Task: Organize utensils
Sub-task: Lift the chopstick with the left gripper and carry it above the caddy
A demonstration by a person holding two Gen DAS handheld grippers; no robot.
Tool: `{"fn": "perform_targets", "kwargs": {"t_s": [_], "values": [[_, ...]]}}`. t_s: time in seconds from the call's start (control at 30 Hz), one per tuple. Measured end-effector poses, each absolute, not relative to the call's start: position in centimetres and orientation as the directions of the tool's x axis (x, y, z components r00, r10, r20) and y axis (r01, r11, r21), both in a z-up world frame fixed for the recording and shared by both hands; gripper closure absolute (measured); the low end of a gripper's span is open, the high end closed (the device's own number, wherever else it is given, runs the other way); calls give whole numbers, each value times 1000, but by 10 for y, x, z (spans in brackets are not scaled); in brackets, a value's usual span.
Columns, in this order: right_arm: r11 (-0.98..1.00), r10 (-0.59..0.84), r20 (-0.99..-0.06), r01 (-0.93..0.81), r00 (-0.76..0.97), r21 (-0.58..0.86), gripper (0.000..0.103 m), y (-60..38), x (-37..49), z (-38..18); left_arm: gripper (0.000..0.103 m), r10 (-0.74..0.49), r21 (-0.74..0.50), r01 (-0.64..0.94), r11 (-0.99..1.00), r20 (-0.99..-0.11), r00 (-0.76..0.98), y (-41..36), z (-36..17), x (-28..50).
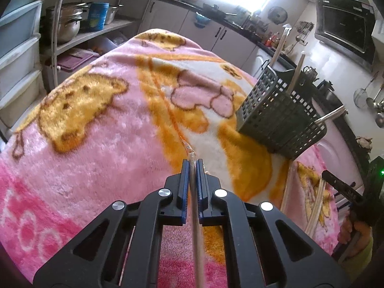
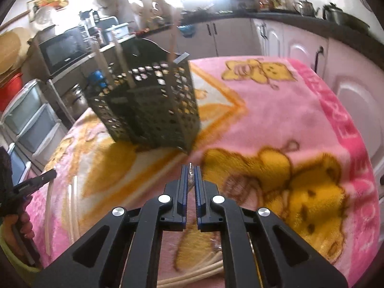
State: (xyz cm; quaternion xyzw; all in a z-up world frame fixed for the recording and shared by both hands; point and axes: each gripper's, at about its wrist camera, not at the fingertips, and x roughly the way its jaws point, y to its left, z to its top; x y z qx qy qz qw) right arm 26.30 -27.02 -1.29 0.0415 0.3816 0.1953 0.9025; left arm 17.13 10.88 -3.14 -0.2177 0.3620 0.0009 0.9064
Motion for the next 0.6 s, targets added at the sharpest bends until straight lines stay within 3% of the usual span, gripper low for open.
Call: {"fn": "perform_targets", "kwargs": {"t_s": [0.6], "values": [[874,462,-559,-461,689,154,99,-235,229,53,102,-183,-381,-65,922,-579,795,101,23,164]]}}
